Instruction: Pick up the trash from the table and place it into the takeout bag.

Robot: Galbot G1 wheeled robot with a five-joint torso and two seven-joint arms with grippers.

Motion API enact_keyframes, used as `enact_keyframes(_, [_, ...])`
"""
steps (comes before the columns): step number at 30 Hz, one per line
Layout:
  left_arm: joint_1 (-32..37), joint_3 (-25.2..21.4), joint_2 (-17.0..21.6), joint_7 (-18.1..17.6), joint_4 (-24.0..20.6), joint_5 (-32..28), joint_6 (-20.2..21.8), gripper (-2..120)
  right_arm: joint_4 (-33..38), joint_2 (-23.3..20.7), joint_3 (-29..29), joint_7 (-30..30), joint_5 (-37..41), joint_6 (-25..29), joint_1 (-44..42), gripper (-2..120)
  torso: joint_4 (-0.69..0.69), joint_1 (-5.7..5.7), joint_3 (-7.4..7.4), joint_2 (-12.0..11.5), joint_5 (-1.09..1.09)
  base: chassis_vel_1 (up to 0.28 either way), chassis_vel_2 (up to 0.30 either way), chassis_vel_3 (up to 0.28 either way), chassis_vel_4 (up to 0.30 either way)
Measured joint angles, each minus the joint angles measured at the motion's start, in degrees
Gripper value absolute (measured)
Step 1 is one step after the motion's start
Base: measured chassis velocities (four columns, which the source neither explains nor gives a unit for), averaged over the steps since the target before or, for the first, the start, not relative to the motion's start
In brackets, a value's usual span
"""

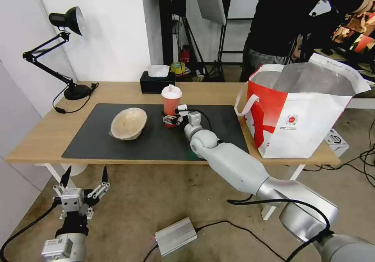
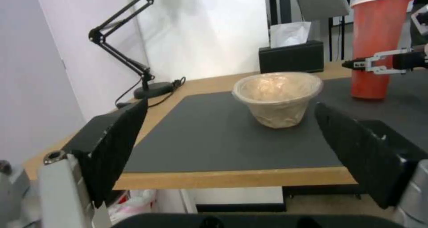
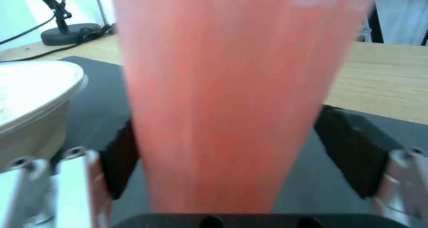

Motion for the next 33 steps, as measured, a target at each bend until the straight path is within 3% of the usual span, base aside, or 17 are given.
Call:
enact_keyframes(16, [-0.4,0.4,0.0,0.0,0.4,0.0,0.0,100,-0.1,0.6,0.2,-0.7,-0.3,0.5,-1.0,25,-0.01,0.00,-0.01,0.0,0.00,0.000,0.000,0.000,0.000])
enact_keyframes(21, [-0.4,0.4,0.0,0.0,0.5,0.1,0.0,100,0.5,0.3,0.2,-0.7,-0.4,0.6,-1.6,13,0.01,0.00,-0.01,0.0,0.01,0.000,0.000,0.000,0.000])
enact_keyframes(25, [-0.4,0.4,0.0,0.0,0.6,0.1,0.0,100,1.3,-0.3,0.1,-0.7,-0.4,0.6,-2.0,5,0.01,-0.01,-0.01,0.0,0.00,0.000,0.000,0.000,0.000])
enact_keyframes(33, [-0.3,0.6,-0.1,0.0,0.6,0.4,-0.1,100,2.9,-1.3,-0.1,-0.5,-0.4,0.6,-2.4,5,0.00,0.00,0.00,0.0,0.00,0.000,0.000,0.000,0.000])
